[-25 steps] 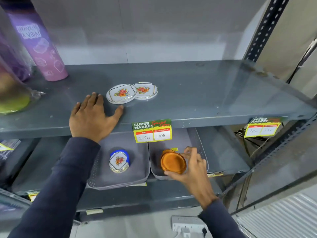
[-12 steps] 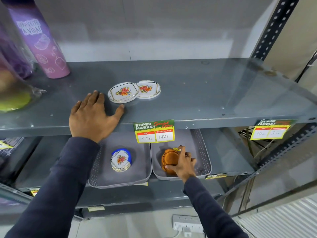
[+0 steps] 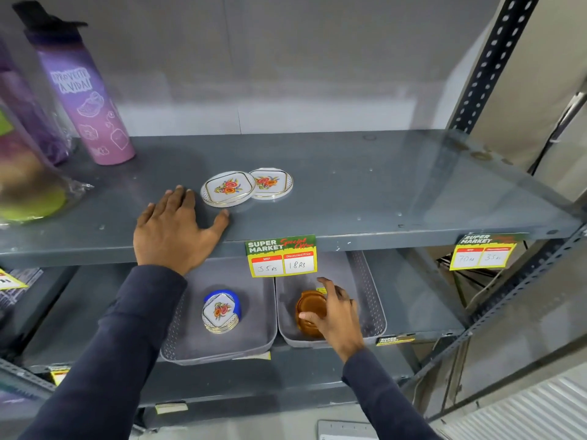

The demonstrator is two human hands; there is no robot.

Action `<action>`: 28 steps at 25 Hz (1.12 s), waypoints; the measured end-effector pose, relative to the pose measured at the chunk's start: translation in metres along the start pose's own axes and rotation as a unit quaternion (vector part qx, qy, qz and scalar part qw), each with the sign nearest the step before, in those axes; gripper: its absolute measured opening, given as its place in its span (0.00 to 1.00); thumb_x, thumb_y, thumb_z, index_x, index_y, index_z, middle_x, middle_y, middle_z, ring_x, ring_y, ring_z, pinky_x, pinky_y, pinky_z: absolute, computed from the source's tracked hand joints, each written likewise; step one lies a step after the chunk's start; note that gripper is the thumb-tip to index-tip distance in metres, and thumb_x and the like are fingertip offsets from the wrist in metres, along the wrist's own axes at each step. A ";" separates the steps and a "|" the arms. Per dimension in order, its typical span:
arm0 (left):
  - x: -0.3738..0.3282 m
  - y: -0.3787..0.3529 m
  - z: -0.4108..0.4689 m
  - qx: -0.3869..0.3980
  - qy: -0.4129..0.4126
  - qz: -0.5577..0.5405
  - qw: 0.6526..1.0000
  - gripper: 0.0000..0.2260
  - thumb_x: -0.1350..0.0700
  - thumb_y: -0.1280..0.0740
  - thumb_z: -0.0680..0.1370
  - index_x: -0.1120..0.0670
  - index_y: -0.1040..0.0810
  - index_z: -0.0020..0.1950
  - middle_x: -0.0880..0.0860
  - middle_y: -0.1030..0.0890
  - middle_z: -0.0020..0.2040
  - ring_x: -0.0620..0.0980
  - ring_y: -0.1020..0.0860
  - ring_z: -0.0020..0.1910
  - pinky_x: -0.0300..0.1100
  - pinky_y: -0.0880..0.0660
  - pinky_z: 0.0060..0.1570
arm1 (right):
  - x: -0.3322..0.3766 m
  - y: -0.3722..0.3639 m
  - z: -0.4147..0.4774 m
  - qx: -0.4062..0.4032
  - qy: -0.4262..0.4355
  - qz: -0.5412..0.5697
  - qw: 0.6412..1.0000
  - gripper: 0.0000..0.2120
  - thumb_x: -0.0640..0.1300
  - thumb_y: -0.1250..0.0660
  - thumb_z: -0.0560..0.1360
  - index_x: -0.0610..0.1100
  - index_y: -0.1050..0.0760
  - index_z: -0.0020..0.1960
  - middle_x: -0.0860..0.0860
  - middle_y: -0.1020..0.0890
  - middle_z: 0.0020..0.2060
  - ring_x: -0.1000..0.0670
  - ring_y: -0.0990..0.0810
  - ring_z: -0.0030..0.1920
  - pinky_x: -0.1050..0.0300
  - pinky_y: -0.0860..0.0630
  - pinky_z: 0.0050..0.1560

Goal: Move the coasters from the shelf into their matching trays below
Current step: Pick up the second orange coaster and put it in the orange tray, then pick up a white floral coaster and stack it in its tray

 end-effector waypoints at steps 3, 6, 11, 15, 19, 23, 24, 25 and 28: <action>0.001 -0.002 -0.001 0.008 0.003 0.001 1.000 0.41 0.29 0.50 0.72 0.56 0.33 0.75 0.55 0.35 0.78 0.54 0.38 0.78 0.53 0.43 0.76 | 0.052 0.061 -0.043 -0.138 0.133 0.079 0.978 0.25 0.66 0.28 0.72 0.59 0.28 0.65 0.61 0.21 0.54 0.51 0.21 0.57 0.54 0.24 0.58; 0.003 -0.004 0.000 0.014 0.005 0.003 1.000 0.42 0.29 0.52 0.71 0.56 0.35 0.76 0.55 0.36 0.79 0.53 0.40 0.78 0.51 0.44 0.77 | 0.112 0.128 -0.085 -0.283 0.289 0.121 0.907 0.18 0.65 0.29 0.76 0.56 0.23 0.59 0.63 0.22 0.50 0.59 0.23 0.50 0.61 0.27 0.52; 0.004 -0.008 0.001 0.018 0.001 0.003 1.000 0.40 0.30 0.48 0.74 0.56 0.36 0.76 0.54 0.37 0.79 0.52 0.40 0.79 0.51 0.45 0.77 | 0.193 0.212 -0.078 -0.384 0.364 0.180 0.829 0.20 0.58 0.24 0.74 0.49 0.22 0.60 0.56 0.18 0.50 0.53 0.20 0.46 0.62 0.27 0.51; 0.006 -0.006 0.002 0.012 0.008 0.004 1.000 0.41 0.29 0.48 0.73 0.56 0.35 0.76 0.54 0.35 0.79 0.51 0.39 0.78 0.51 0.44 0.76 | 0.248 0.222 -0.020 -0.319 0.348 0.190 0.861 0.28 0.55 0.21 0.70 0.55 0.30 0.64 0.61 0.20 0.56 0.52 0.20 0.50 0.56 0.24 0.53; 0.003 0.001 -0.002 0.002 0.011 0.008 1.000 0.46 0.29 0.56 0.68 0.56 0.33 0.75 0.54 0.34 0.78 0.51 0.37 0.77 0.50 0.44 0.75 | 0.279 0.167 0.048 -0.126 0.294 0.072 0.945 0.43 0.58 0.18 0.65 0.57 0.39 0.72 0.54 0.21 0.65 0.48 0.24 0.64 0.52 0.33 0.61; 0.002 0.003 -0.003 -0.002 0.010 -0.004 1.000 0.46 0.29 0.57 0.67 0.56 0.33 0.75 0.54 0.33 0.77 0.51 0.37 0.77 0.51 0.43 0.75 | 0.269 0.121 0.083 -0.026 0.233 0.011 0.972 0.53 0.65 0.19 0.61 0.58 0.46 0.76 0.49 0.21 0.66 0.45 0.30 0.70 0.50 0.42 0.60; 0.002 0.003 -0.003 -0.001 0.010 -0.004 1.000 0.45 0.30 0.56 0.68 0.56 0.32 0.75 0.54 0.33 0.77 0.51 0.37 0.77 0.51 0.43 0.75 | 0.266 0.117 0.087 -0.020 0.226 0.008 0.974 0.53 0.66 0.20 0.61 0.58 0.47 0.76 0.49 0.21 0.66 0.45 0.31 0.71 0.50 0.42 0.59; 0.001 0.003 -0.003 0.000 0.009 -0.002 1.000 0.44 0.30 0.54 0.69 0.56 0.32 0.75 0.54 0.33 0.77 0.51 0.37 0.77 0.51 0.42 0.75 | 0.264 0.115 0.090 -0.017 0.223 0.005 0.975 0.53 0.67 0.20 0.61 0.59 0.47 0.76 0.49 0.20 0.65 0.45 0.31 0.70 0.50 0.43 0.58; 0.001 0.002 -0.002 -0.005 0.008 0.002 1.000 0.40 0.31 0.50 0.71 0.55 0.33 0.75 0.53 0.33 0.78 0.50 0.37 0.77 0.50 0.42 0.75 | 0.265 0.120 0.087 -0.031 0.229 0.024 0.973 0.52 0.66 0.19 0.60 0.59 0.45 0.74 0.55 0.18 0.63 0.47 0.31 0.69 0.50 0.44 0.56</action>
Point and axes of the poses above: each hand's wrist, its own z-axis towards the middle knuckle, its own y-axis out of the back of the hand, x = y × z, the point moved 8 cm from there along z, towards the middle knuckle
